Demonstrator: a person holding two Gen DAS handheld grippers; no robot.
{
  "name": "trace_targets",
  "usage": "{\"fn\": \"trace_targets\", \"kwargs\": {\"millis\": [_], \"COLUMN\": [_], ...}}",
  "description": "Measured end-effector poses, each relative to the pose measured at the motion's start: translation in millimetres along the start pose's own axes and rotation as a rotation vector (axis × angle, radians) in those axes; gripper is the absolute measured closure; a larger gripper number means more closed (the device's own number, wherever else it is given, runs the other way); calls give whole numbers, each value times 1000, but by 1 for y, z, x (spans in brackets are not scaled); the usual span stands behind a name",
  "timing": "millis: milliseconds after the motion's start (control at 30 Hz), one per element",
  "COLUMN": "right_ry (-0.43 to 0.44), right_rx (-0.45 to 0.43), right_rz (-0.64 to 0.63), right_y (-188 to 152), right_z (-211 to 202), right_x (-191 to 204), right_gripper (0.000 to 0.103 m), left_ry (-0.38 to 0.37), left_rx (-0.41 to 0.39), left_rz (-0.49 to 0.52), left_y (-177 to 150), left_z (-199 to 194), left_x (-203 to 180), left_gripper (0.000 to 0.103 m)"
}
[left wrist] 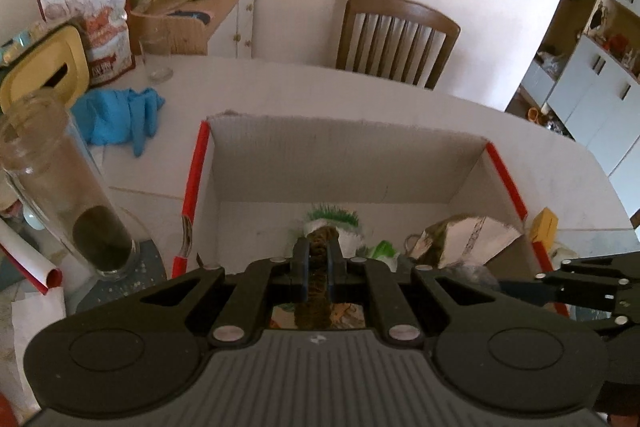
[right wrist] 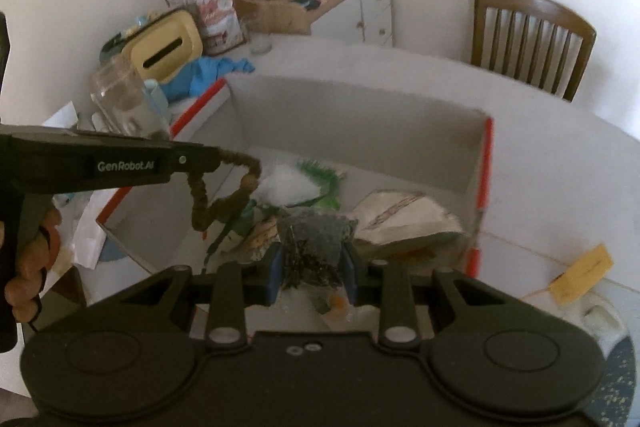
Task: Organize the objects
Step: 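Carry the bracelet with the left tool while the right tool carries the grey bag into the box, then open the left tool to drop the bracelet while the right tool releases the grey bag in the box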
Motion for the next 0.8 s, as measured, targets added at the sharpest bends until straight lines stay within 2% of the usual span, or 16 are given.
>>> {"fn": "trace_targets", "kwargs": {"millis": [300,800], "right_ry": [3,15], "right_rx": [52,7], "right_rz": [-12,-7], "right_y": [-9,-10], "right_z": [19,1], "right_x": [10,3], "right_gripper": [72,59], "left_ry": [-37,-60], "left_rx": [79,114], "left_rz": [-9,-3], "left_y": [-17,-24], "left_z": [17,19], "left_x": [5,-4], "left_gripper": [95,94]}}
Point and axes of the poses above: each gripper's, at about its wrist camera, not at the fingertips, and z roughly the way its jaws point, x to its left, y to its top, the point moved 4 cm from there along z, roughly the way its jaws point, and after that the axes turned 9 degrees about -y, right-handed, at the moved point
